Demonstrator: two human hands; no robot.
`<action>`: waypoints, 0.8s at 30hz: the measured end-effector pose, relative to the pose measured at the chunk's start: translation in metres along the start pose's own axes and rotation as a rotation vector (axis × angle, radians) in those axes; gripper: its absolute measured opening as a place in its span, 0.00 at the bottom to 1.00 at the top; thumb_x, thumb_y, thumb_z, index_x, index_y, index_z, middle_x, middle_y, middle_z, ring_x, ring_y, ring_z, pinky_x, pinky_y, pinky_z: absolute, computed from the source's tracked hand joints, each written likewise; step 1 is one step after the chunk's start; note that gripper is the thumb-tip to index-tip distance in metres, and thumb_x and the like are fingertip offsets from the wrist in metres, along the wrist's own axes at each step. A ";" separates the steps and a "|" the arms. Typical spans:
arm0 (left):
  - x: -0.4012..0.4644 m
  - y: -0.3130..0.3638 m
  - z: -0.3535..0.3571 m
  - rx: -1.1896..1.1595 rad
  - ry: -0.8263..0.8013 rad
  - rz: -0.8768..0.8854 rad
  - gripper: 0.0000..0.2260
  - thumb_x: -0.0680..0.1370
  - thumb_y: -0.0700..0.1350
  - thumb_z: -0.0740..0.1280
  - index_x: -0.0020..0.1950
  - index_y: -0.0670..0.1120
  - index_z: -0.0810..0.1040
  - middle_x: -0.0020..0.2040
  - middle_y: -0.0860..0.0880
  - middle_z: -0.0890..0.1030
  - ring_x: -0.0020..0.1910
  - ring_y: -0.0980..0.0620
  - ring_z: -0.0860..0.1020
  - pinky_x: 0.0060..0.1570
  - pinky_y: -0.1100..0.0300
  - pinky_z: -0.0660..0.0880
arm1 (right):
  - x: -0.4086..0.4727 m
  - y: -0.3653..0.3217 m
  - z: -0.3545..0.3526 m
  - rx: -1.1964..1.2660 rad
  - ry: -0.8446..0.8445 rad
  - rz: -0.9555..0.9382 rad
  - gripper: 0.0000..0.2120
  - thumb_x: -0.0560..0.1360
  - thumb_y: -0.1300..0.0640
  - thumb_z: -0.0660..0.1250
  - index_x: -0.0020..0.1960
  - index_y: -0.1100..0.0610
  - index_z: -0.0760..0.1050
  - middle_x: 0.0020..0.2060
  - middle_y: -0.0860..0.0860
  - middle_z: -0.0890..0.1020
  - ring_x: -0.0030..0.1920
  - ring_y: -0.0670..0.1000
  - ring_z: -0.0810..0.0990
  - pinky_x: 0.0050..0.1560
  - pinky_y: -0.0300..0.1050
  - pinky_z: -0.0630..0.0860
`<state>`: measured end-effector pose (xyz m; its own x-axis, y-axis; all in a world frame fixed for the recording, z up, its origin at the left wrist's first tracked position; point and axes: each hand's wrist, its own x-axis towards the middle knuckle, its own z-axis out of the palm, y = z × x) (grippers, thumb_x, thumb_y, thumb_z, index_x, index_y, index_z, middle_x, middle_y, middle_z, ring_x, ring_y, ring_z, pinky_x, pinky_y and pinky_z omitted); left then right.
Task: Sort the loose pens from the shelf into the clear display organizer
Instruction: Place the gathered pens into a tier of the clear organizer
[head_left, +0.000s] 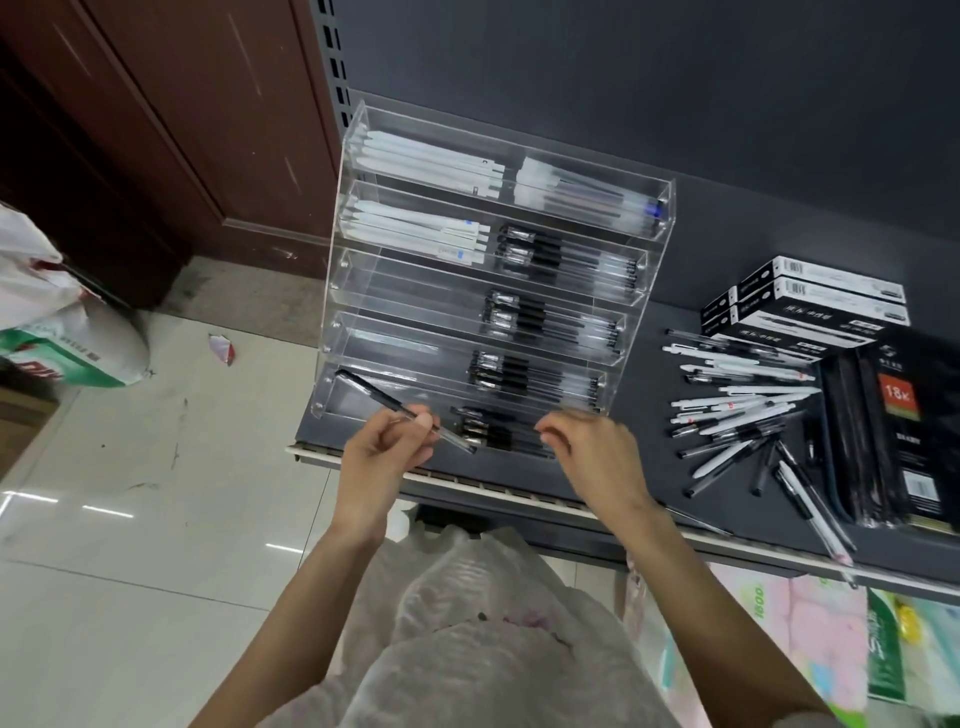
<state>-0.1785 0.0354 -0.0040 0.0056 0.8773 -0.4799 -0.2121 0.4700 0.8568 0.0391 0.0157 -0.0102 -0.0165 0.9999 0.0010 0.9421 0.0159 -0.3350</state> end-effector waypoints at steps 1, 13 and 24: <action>0.001 0.000 -0.001 0.018 0.013 0.009 0.04 0.77 0.40 0.67 0.50 0.43 0.80 0.42 0.47 0.84 0.45 0.53 0.83 0.46 0.65 0.78 | 0.001 0.000 0.004 -0.015 -0.056 -0.002 0.05 0.74 0.59 0.70 0.48 0.54 0.82 0.44 0.48 0.85 0.43 0.50 0.83 0.41 0.46 0.80; 0.003 -0.004 0.018 -0.088 -0.026 0.007 0.05 0.76 0.36 0.67 0.50 0.42 0.74 0.43 0.45 0.85 0.45 0.50 0.84 0.43 0.64 0.79 | 0.003 -0.007 -0.003 0.005 -0.115 -0.004 0.08 0.77 0.57 0.65 0.53 0.52 0.81 0.48 0.47 0.83 0.46 0.48 0.81 0.45 0.47 0.79; 0.009 -0.015 0.046 0.033 -0.166 -0.003 0.03 0.76 0.37 0.66 0.49 0.41 0.75 0.43 0.42 0.84 0.43 0.52 0.84 0.44 0.62 0.79 | -0.006 -0.018 -0.010 0.090 0.004 -0.062 0.10 0.71 0.58 0.73 0.52 0.52 0.81 0.41 0.45 0.83 0.45 0.49 0.80 0.40 0.44 0.78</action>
<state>-0.1304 0.0410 -0.0125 0.1677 0.8787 -0.4470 -0.1793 0.4730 0.8626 0.0259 0.0096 0.0048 -0.0722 0.9970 0.0277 0.9054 0.0772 -0.4175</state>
